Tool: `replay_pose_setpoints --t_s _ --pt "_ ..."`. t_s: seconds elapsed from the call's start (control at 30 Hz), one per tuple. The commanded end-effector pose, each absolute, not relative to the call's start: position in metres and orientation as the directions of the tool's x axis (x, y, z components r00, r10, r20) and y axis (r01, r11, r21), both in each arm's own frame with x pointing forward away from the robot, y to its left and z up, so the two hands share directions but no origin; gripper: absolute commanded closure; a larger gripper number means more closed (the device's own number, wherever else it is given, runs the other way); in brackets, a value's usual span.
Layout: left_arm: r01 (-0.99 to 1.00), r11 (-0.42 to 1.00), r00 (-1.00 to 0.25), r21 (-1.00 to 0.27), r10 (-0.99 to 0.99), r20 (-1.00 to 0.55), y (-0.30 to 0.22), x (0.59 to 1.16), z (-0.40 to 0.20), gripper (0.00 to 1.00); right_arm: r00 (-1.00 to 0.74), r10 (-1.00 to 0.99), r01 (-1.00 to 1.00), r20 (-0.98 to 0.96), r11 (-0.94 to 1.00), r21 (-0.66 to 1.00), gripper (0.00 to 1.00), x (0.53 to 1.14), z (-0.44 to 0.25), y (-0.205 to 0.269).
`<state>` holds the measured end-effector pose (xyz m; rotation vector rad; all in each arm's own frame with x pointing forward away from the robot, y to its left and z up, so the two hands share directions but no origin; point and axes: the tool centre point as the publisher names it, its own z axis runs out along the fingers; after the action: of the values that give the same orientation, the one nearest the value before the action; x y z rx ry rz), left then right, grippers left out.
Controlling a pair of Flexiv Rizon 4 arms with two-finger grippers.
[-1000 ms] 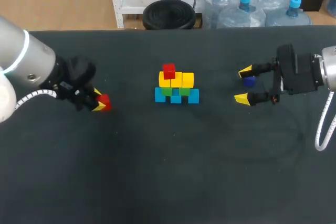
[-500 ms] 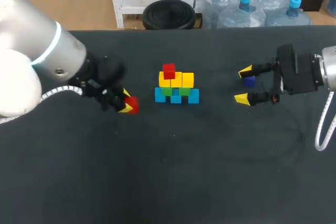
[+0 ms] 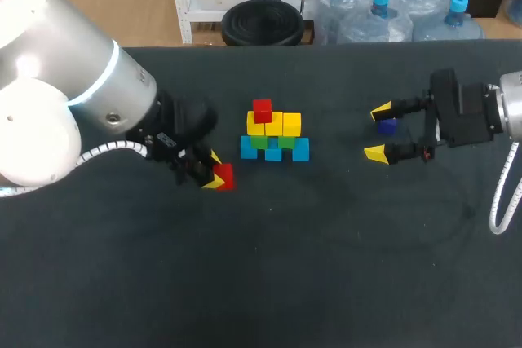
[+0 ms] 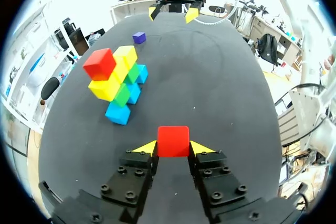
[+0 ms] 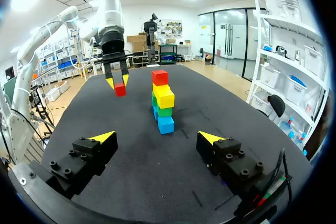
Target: Place the blue cubes, place green cubes on the blue cubes, place the yellow cubes on the green cubes, then place the red cubes on the yellow cubes, and place purple cube on the red cubes.
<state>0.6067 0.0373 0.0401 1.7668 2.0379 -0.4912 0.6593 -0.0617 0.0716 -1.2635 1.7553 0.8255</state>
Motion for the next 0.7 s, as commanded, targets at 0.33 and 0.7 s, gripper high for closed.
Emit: replay_pose_setpoints --t_s 0.33,0.7 --pt "0.994 0.104 -0.081 0.015 0.844 -0.53 -0.001 0.588 0.043 1.0 -0.176 -0.431 -0.957 -0.885 0.287 0.051 0.0 0.66 0.071 -0.061" --pt "0.999 0.048 -0.038 0.005 0.852 -0.522 -0.029 0.59 0.036 1.0 -0.176 -0.431 -0.957 -0.885 0.287 0.051 0.0 0.66 0.071 -0.061"
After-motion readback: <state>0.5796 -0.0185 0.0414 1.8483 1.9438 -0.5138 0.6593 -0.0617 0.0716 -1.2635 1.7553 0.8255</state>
